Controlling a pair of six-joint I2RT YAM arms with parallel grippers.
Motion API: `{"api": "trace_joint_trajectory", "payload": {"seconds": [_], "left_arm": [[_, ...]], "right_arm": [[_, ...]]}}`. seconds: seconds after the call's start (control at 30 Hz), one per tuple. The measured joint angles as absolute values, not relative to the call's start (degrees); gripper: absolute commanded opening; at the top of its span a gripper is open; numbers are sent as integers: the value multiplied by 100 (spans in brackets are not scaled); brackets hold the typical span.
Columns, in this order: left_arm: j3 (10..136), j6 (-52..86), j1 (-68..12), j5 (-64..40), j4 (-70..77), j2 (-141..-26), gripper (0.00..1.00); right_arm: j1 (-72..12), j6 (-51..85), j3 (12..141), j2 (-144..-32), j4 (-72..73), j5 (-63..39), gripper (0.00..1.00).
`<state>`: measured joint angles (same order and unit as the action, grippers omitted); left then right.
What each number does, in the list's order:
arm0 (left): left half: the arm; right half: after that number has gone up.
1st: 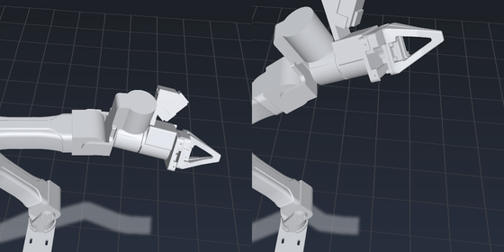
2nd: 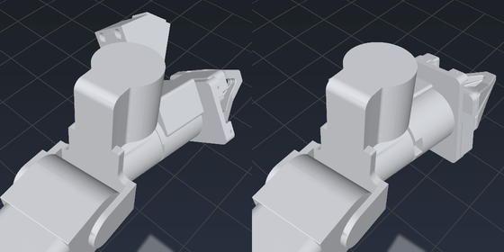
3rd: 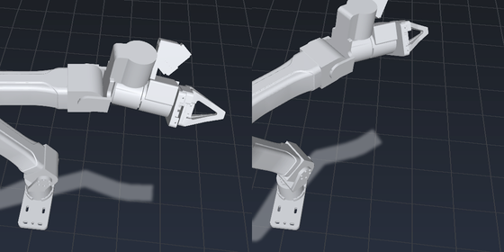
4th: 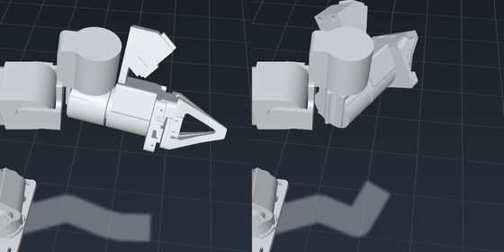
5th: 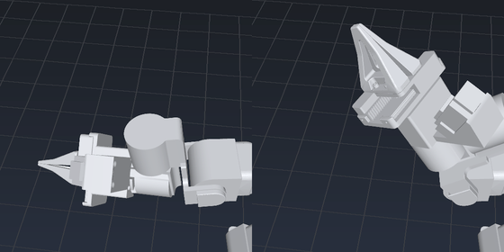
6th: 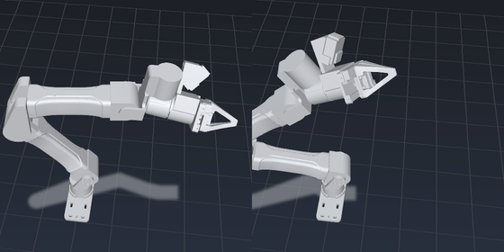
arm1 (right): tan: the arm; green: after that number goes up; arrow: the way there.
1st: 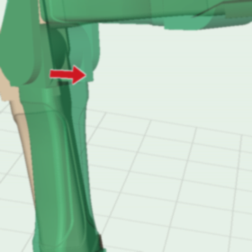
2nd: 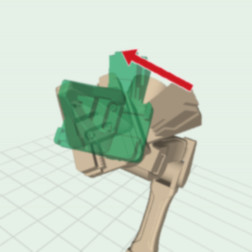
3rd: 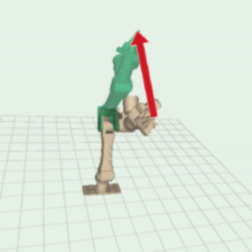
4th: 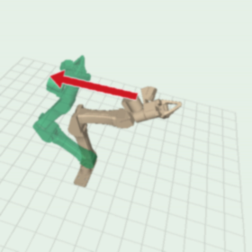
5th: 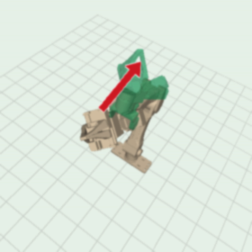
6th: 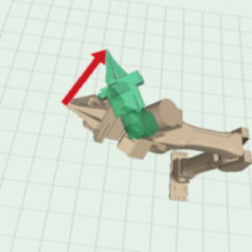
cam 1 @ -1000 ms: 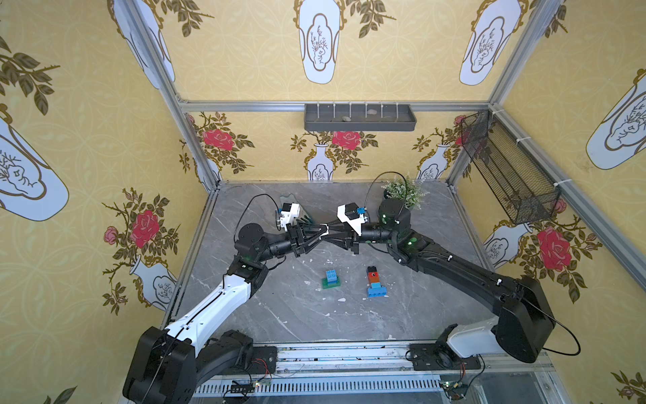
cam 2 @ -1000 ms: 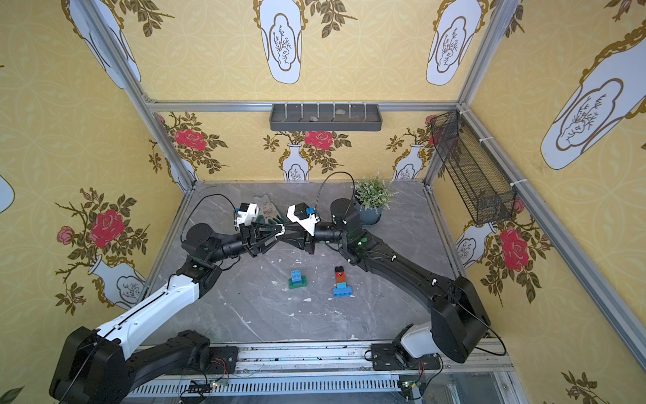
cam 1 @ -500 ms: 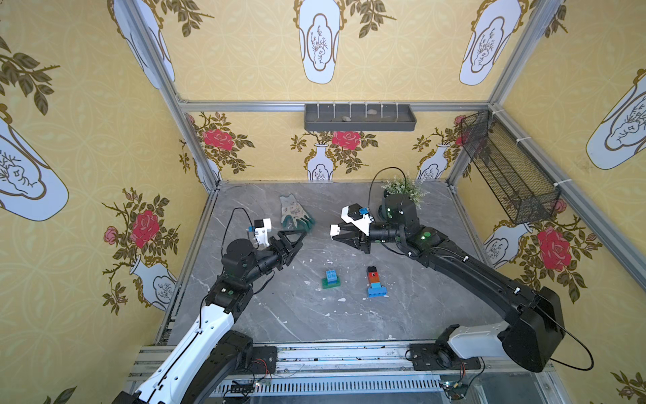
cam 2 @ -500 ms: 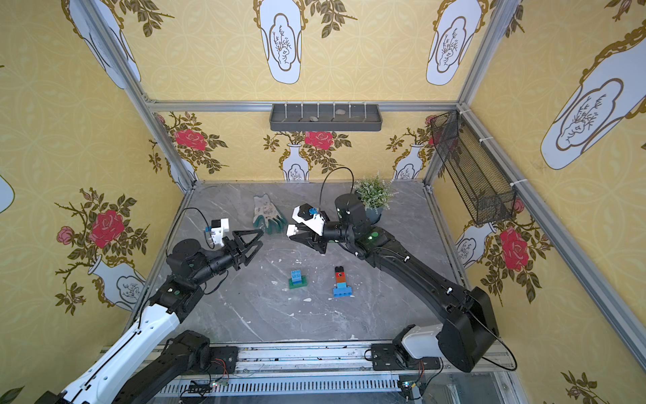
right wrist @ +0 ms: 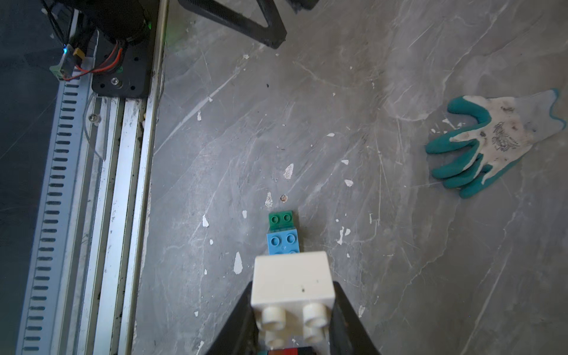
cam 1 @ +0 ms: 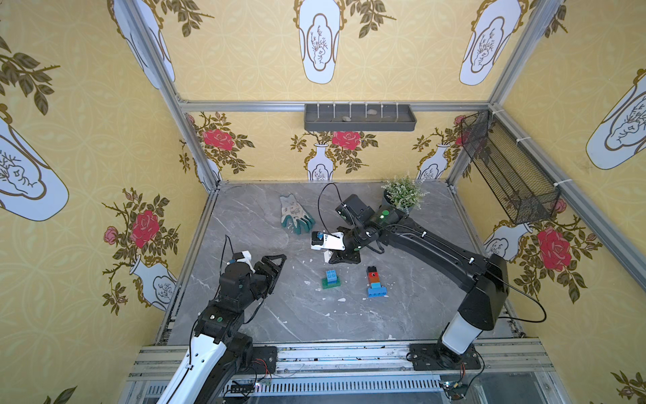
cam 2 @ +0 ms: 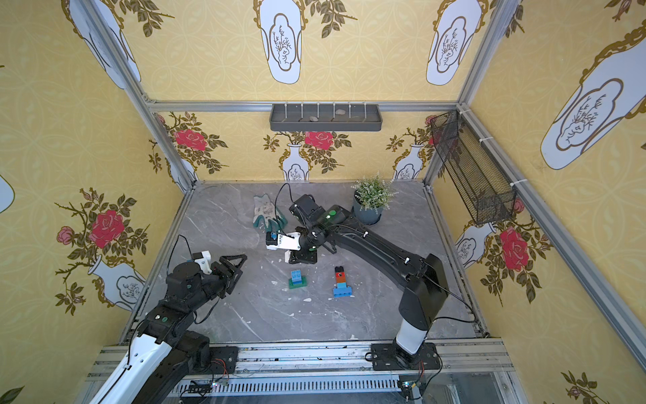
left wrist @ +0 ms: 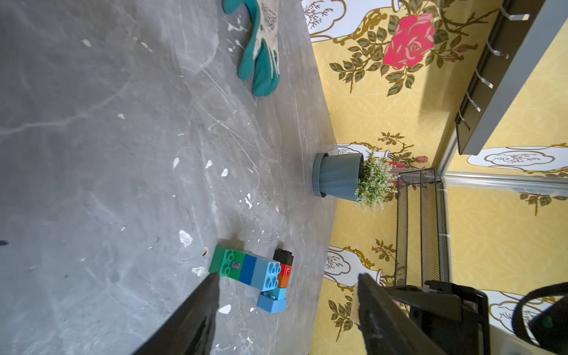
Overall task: Assemble the number 1 with lego
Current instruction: Assemble the lego brick with the lego brick.
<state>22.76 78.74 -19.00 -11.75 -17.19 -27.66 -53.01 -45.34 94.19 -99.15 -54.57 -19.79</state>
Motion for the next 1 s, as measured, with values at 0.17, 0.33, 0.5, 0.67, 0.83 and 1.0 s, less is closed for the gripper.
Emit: {"api": "trace_joint_trajectory", "payload": {"seconds": [0.17, 0.33, 0.5, 0.67, 0.83, 1.0], "left_arm": [[2246, 7950, -1876, -1052, -2003, -2569, 71], [2211, 7955, -1865, -1050, -2198, -2453, 72], [2211, 7955, -1865, -1048, -2370, -2331, 72], [2176, 7955, -1865, -1033, -2473, -2220, 72], [2143, 7959, -1855, -1037, -2578, -2180, 72], [2123, 7979, -1848, -1037, -2604, -2119, 71]], "right_arm": [[-5535, -4687, 9992, -10475, -6198, -1514, 23], [-5725, -4805, 10464, -10936, -6709, -1094, 23], [-5859, -4884, 10713, -11295, -7017, -709, 23], [-5979, -4947, 10901, -11598, -7146, -478, 24], [-6047, -4956, 11034, -11863, -7266, -231, 25], [-6088, -4998, 11100, -12042, -7354, 5, 24]]}}
